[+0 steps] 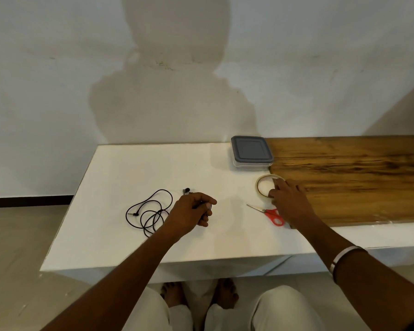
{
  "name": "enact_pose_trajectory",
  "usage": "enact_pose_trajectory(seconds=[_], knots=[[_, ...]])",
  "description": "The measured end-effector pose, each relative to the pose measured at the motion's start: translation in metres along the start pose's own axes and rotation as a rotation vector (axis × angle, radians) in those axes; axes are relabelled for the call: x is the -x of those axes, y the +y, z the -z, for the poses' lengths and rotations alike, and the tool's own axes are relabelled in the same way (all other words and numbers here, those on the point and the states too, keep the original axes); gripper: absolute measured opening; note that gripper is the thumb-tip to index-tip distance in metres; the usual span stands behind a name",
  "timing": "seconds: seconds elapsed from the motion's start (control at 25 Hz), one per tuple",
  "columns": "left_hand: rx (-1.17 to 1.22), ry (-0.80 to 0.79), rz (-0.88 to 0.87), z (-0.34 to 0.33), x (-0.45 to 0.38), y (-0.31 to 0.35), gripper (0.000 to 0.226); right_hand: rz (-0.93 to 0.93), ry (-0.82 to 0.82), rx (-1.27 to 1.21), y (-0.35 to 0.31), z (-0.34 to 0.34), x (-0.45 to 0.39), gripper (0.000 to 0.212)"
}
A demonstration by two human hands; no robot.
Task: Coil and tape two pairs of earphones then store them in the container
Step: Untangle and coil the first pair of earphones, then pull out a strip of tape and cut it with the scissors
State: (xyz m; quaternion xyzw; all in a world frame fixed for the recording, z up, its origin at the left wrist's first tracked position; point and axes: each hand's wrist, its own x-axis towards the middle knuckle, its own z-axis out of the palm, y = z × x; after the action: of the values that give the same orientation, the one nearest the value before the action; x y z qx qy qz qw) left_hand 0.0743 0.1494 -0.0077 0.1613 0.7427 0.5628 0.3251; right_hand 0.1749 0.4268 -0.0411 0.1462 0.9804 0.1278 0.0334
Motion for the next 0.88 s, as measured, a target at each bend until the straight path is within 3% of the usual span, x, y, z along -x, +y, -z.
enact_pose_trajectory(seconds=[0.2, 0.32, 0.48, 0.72, 0.88], knots=[[-0.075, 0.085, 0.002, -0.007, -0.009, -0.013, 0.032, 0.12, 0.064, -0.32, -0.013, 0.007, -0.005, 0.027], [-0.272, 0.173, -0.047, -0.021, -0.013, -0.011, 0.043, 0.25, 0.045, -0.435, -0.034, 0.008, -0.006, 0.025], [-0.567, 0.22, -0.165, -0.049, -0.019, -0.017, 0.038, 0.338, 0.024, -0.512, -0.062, 0.003, -0.008, 0.024], [-0.854, 0.185, -0.226, -0.063, -0.024, -0.037, 0.034, 0.306, 0.009, -0.627, -0.068, 0.004, -0.015, 0.022], [-0.919, 0.228, -0.265, -0.067, -0.026, -0.04, 0.031, 0.12, -0.04, -0.804, -0.066, 0.001, -0.014, 0.033]])
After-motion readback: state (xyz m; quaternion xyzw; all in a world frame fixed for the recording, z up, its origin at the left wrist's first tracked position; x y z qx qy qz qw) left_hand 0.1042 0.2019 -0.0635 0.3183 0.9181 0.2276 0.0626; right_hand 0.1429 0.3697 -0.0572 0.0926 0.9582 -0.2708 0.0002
